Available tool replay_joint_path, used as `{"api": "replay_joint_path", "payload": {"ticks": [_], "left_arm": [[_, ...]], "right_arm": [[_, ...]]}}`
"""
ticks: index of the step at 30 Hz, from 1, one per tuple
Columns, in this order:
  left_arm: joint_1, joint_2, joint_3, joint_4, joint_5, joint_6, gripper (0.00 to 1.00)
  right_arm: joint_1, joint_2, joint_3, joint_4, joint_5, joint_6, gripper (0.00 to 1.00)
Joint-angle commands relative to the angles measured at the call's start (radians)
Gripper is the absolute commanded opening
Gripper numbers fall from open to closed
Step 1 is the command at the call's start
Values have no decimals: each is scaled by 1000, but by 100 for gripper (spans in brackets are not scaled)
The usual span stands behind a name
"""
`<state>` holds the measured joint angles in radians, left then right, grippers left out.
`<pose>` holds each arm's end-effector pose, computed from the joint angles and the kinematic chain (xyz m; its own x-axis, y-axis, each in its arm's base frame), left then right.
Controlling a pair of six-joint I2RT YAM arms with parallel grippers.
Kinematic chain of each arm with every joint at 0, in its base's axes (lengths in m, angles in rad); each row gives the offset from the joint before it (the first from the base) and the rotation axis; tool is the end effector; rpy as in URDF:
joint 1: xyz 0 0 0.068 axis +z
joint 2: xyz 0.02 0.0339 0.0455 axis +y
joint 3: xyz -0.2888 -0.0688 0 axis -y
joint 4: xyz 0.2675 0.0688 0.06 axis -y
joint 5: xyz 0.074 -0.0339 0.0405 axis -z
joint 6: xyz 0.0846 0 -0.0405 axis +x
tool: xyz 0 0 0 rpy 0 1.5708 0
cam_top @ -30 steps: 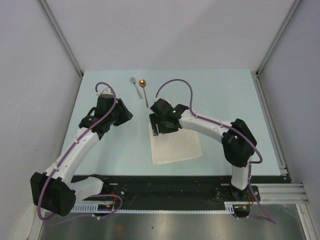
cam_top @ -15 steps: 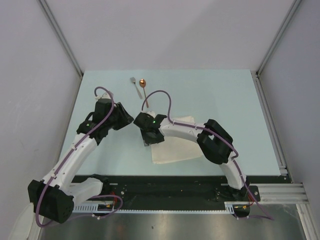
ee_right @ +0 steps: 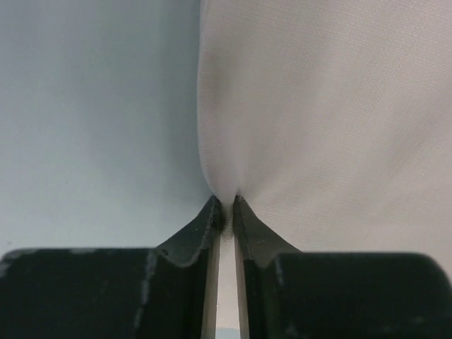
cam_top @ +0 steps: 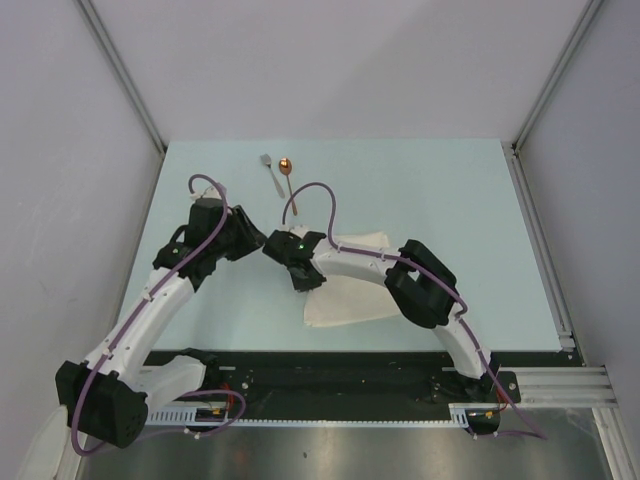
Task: Fold the napkin into a case and place the utensils inside
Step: Pick up the lower triangle-folded napkin from the center of the board, then fold the lower triangle-folded napkin at the center of the board.
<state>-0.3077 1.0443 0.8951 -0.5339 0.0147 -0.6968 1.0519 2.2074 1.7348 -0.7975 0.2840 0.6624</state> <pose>0.2582 -0.0834 0.2827 -0.6627 -0.4627 -0.5889 -0.1455 0.8508 -0.5049 0.2701 0.4252 0.1291 -0.8608 -0.3169 -0.3981 -0.3335 0.9423 -0.0289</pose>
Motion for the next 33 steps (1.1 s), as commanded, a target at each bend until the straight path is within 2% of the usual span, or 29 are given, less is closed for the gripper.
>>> {"api": "replay_joint_path", "payload": {"ticks": [1,3,8,9,11,12,13,15,16,18,21,23,33], "left_arm": [[12,-29,-10,31,34,36,46],[12,-24,-15,58,82,60,47],[13,-7,-62,161,226,72,53],[13,-4,-68,176,235,71,54],[13,8,-87,218,261,56,54],[12,14,-88,229,269,51,54],[12,29,-96,254,274,39,53],[2,48,-102,281,289,22,53],[-4,71,-102,302,292,8,51],[-33,103,-96,316,286,-7,50],[-83,164,-61,325,255,-23,47],[-117,210,-48,339,240,-32,46],[-202,376,39,367,179,-63,34]], "right_arm": [[-1,63,-32,35,-22,25,8],[-9,38,-34,53,-34,2,0],[-56,-154,-99,182,-169,-43,0],[-70,-191,-156,213,-202,-44,0],[-125,-267,-231,321,-339,-34,0],[-150,-326,-326,361,-389,-23,0],[-177,-356,-368,404,-493,2,0],[-257,-414,-461,524,-583,20,0],[-283,-426,-547,561,-670,29,0],[-355,-451,-615,668,-785,54,0],[-441,-483,-748,825,-909,104,0],[-498,-495,-811,888,-950,114,0],[-679,-537,-955,952,-1075,71,0]]}}
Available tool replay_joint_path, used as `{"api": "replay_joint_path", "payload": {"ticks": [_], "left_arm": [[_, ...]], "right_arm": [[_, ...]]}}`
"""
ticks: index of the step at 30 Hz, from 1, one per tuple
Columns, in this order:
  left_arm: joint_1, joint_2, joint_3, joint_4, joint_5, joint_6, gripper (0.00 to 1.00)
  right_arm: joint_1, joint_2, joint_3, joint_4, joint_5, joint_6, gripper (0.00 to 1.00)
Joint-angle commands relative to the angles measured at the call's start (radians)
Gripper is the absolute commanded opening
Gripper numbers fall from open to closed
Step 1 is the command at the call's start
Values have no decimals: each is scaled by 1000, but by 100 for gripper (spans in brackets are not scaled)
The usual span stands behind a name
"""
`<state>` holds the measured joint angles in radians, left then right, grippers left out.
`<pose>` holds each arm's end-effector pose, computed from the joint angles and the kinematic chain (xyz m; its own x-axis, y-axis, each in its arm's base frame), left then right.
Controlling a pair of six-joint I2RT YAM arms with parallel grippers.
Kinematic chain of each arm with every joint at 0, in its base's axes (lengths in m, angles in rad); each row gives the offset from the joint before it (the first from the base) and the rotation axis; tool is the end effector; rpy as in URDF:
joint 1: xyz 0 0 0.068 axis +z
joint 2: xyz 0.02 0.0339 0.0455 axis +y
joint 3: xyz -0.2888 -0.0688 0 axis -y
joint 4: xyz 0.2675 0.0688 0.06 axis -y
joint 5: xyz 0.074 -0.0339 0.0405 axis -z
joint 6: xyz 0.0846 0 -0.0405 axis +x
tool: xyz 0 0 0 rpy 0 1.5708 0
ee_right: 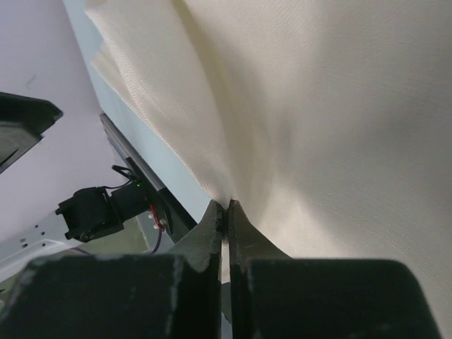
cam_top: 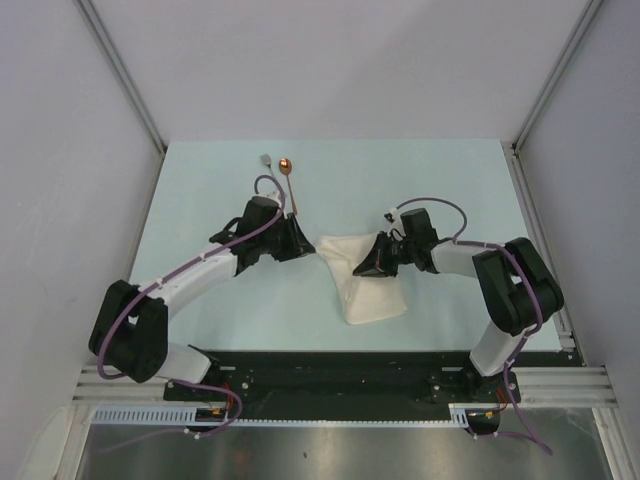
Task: Fold the napkin into a case and place the utensils inside
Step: Fold the lower triangle-folded napkin at the center of the board.
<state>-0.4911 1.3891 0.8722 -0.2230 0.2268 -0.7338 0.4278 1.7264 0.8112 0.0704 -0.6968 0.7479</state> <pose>0.2957 -0.1797 0.2120 -0.8473 -0.2868 -0.4469 0.0519 0.7929 -0.6072 0.3119 0.2019 0.1195 -0.9789 0.1269 -0.1603 -0.0547 0.5930 0.8034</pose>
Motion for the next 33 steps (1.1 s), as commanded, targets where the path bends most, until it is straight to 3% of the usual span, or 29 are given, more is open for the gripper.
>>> {"api": "replay_joint_path", "payload": {"ticks": [1,11,33], "left_arm": [[-26,47,68,57,-35,-27,33],[-92,246,175,79,-9,-47,22],[-153,527,447,68,-1,-47,21]], "right_arm": [[-64,-57,-38,91,-101,-18,0],[-119,-21,-79,138,-151,-36,0],[-116,-45,-93,-20,-78,-171,5]]}}
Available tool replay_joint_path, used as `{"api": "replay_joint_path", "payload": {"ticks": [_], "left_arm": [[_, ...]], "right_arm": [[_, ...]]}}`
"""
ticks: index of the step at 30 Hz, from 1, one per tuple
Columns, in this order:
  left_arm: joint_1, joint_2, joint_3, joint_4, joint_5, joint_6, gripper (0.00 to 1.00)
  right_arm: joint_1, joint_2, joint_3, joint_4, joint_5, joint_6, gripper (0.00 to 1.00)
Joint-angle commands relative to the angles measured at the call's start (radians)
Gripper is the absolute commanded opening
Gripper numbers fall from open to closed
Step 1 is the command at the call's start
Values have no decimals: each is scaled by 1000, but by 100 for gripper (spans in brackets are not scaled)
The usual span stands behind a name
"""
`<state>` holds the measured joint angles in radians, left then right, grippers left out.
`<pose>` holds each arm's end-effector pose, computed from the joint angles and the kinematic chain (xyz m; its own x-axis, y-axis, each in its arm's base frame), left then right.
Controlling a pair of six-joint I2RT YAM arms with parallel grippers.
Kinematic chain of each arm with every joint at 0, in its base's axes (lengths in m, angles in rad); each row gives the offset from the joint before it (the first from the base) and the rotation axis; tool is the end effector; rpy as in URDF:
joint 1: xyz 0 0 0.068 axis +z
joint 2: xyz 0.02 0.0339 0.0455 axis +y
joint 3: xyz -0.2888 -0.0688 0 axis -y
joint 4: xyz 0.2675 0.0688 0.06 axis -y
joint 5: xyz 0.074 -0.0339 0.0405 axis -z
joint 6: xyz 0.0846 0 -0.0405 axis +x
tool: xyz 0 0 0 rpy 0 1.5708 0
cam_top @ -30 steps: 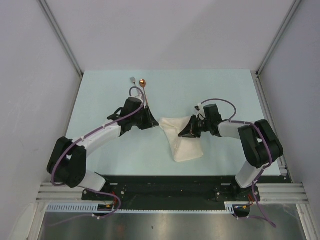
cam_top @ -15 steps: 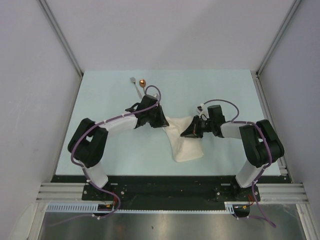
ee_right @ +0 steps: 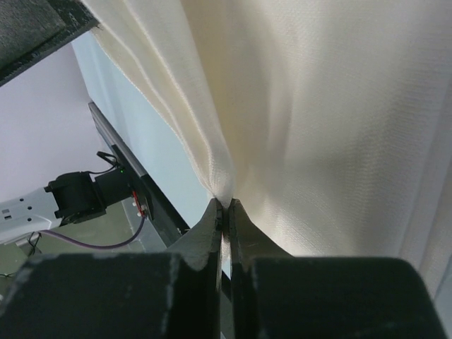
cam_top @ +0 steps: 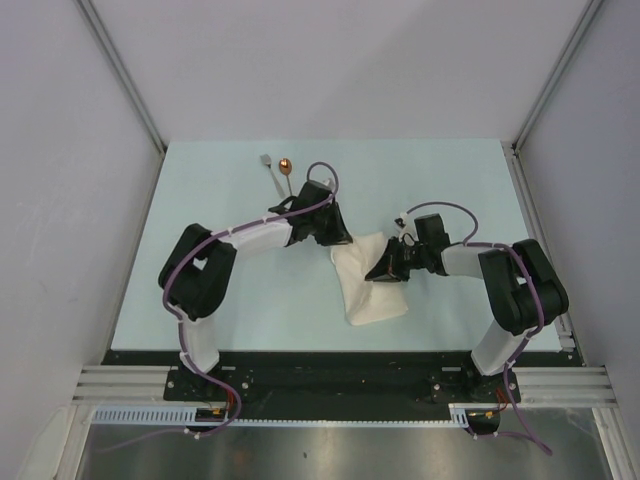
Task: Fold the napkin into a case and place the utensils inside
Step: Fold the lower triangle-folded napkin at the center of the board.
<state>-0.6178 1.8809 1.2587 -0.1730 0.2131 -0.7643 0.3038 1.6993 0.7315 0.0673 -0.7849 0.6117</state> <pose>0.3729 -0.2869 0.1695 -0.8955 -0.1934 -0.4009 0.0930 0.7994 -0.5935 0.3078 0.1591 0.1087 -0.9743 0.1203 -0.1905 -0.0868 0.5798 0.8102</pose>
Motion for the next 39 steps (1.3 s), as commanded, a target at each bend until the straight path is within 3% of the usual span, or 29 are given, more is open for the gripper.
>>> {"api": "replay_joint_path", "payload": {"ticks": [1,9,19,22,29,33,39], "left_arm": [[-36,58,67,18,15,-17,21],[-59,98,85,18,22,-18,21],[-59,96,96,17,23,-1,22],[-60,101,93,20,32,-4,22],[-59,47,58,26,16,17,25],[-60,21,71,-9,-14,57,29],[-57,-45,68,-46,-64,102,43]], "right_arm": [[12,-15,-15,-15,10,-33,5],[52,-16,-15,-26,26,-36,14],[84,-90,-67,-55,76,-35,52],[101,-101,-72,-64,105,-44,56],[115,-23,-4,-64,115,-67,50],[132,25,42,-58,111,-59,25],[141,48,69,-32,78,-38,6]]}}
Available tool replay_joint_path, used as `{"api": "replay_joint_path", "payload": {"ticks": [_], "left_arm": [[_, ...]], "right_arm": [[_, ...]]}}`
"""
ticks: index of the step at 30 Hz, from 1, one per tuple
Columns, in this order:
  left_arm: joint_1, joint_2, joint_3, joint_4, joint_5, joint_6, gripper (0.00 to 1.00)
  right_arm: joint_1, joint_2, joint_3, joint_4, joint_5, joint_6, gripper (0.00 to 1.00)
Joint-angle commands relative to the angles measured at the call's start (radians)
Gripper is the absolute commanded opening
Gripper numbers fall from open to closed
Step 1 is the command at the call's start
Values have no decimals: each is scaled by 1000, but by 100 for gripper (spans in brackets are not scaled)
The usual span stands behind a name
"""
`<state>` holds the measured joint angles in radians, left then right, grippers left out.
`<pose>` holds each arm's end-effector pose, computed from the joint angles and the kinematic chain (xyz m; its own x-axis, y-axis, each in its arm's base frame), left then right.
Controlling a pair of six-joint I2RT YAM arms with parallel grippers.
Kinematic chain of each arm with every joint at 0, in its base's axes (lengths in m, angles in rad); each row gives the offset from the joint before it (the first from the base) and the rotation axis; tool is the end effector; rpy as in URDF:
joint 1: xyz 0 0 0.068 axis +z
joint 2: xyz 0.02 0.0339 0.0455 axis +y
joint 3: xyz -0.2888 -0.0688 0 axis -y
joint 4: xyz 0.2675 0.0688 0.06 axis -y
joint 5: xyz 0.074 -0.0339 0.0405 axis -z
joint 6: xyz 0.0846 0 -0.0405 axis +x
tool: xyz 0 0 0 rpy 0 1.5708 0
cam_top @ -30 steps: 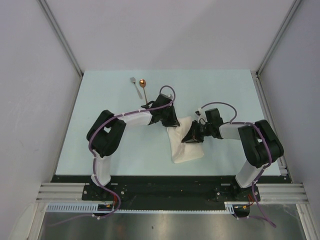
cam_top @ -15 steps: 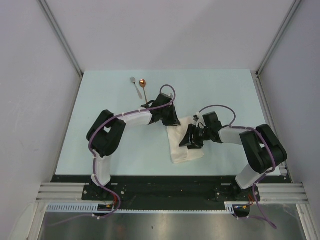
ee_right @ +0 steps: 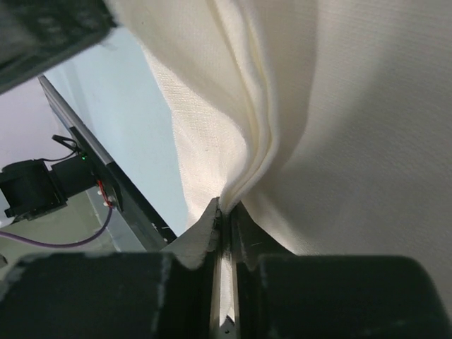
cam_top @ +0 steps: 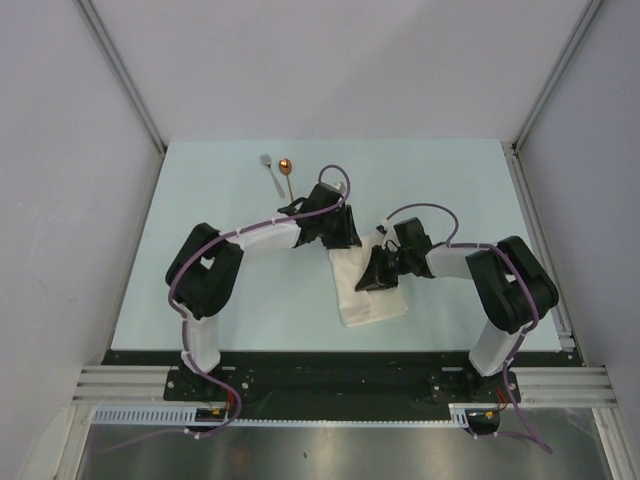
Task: Fold the napkin into a case and place the utensils inside
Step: Fold the lower triangle-folded napkin at the center of the board.
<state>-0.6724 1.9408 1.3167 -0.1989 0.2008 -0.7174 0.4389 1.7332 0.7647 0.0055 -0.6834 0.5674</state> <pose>0.3676 -0.3142 0.1601 -0.9032 -0.1043 -0.4163 0.1628 0.8142 -0.5573 0.2918 0.1960 0.0975 -0.9792 0.0007 -0.2030 -0.1538 0.6502 0.7440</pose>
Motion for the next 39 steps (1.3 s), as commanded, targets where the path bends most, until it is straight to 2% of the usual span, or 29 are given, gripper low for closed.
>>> {"api": "replay_joint_path", "payload": {"ticks": [1,3,8,14,16,23,28,29,31,39], "left_arm": [[-4,-117,6,-23,-60,55,44],[0,-143,-2,-28,-87,67,44],[10,-151,-4,-65,-113,85,39],[11,-195,-60,-79,-176,66,27],[11,-210,-94,-62,-185,53,20],[10,-123,-76,-30,-111,33,11],[11,-42,-19,12,-57,-10,9],[10,-17,-16,36,-52,-13,10],[13,16,21,24,-61,-22,9],[22,86,72,16,-63,-7,9]], "right_arm": [[4,23,35,46,-30,9,4],[6,37,38,68,-57,34,1],[9,62,33,120,-70,61,0],[-2,74,24,128,-71,61,0],[-5,75,24,131,-73,61,0],[-16,81,18,140,-71,65,4],[-11,82,27,120,-58,54,11],[-9,80,30,99,-51,42,16],[-6,56,36,62,-21,28,20],[26,-138,42,-269,197,-115,48]]}}
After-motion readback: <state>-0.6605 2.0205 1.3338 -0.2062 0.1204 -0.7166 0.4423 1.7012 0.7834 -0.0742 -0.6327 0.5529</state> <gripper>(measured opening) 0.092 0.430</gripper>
